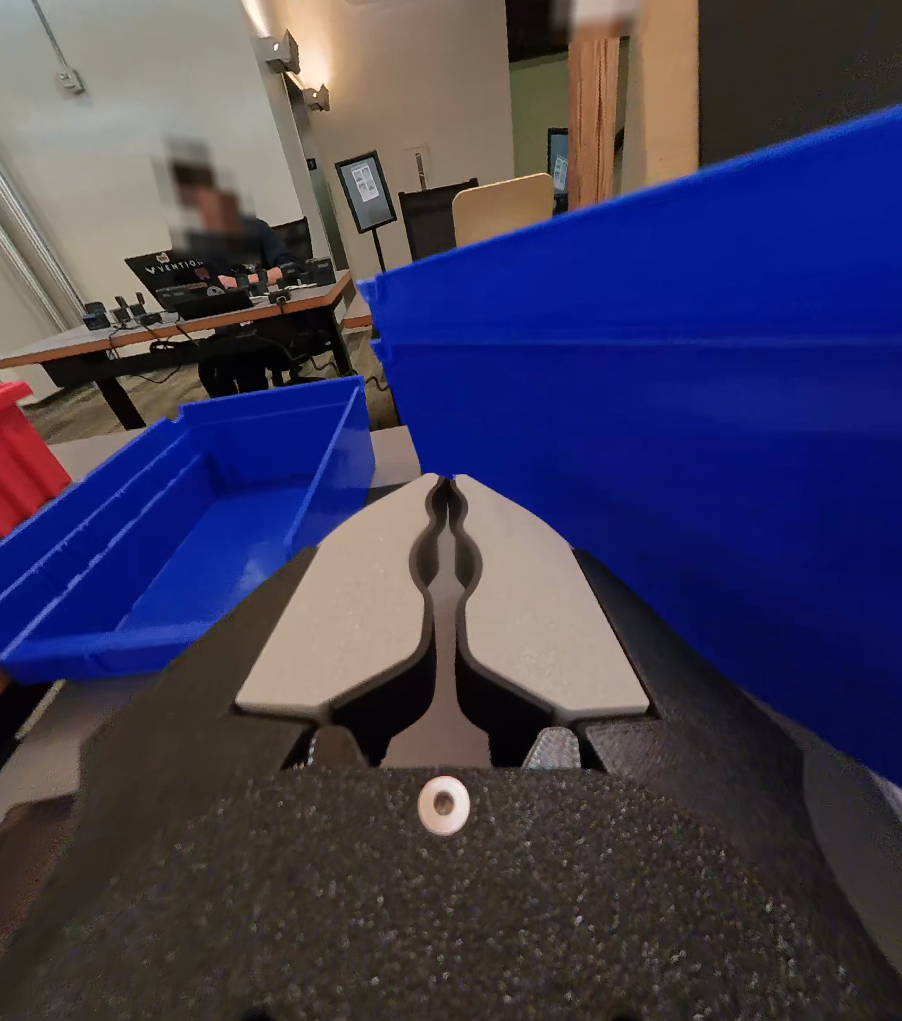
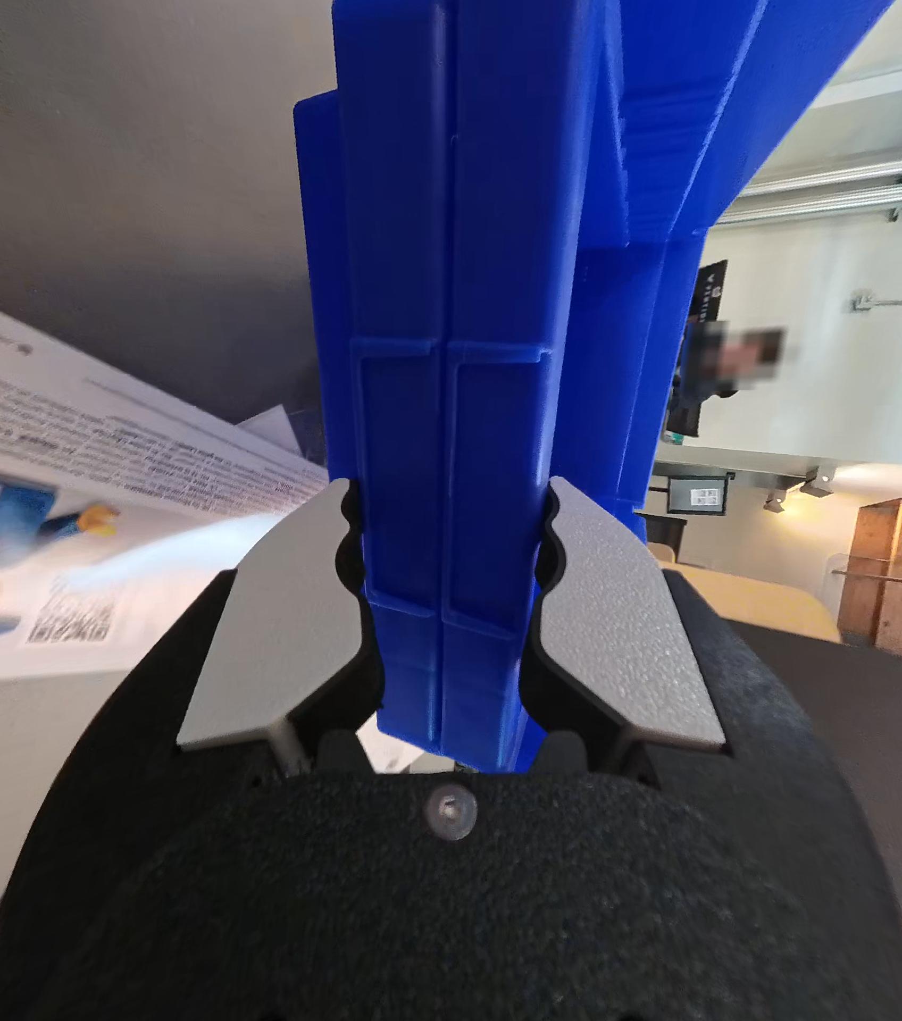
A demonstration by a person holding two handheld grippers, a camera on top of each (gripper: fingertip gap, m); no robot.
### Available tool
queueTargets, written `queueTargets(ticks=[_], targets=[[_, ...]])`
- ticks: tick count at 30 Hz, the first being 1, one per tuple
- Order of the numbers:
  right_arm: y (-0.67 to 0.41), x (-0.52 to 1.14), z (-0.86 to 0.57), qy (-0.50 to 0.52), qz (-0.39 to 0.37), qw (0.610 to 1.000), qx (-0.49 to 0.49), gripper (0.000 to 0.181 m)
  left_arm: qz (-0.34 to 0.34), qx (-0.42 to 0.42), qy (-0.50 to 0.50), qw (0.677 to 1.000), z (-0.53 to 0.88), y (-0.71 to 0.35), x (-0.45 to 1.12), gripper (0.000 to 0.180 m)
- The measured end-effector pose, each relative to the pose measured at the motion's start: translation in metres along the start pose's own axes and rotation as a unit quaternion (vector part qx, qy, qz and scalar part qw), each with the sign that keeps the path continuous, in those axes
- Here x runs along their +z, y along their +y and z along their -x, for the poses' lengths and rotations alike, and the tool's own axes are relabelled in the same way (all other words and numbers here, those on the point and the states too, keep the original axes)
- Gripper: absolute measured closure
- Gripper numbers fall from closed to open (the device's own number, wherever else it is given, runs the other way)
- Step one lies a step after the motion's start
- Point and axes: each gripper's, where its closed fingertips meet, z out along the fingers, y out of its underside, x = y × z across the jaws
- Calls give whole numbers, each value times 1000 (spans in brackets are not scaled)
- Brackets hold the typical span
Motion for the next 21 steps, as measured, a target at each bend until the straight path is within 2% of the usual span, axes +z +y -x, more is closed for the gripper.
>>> queueTargets(ticks=[8,13,17,21], targets=[[4,82,0,-44,14,999,22,120,16,34,-27,999,36,21,42,180],[-5,101,-7,-54,11,997,48,120,54,-4,-34,998,36,32,51,180],[-16,107,-9,-47,11,996,71,120,51,-15,-56,997,41,25,54,180],[-29,116,15,-12,21,998,51,120,50,1,-85,995,63,23,32,180]])
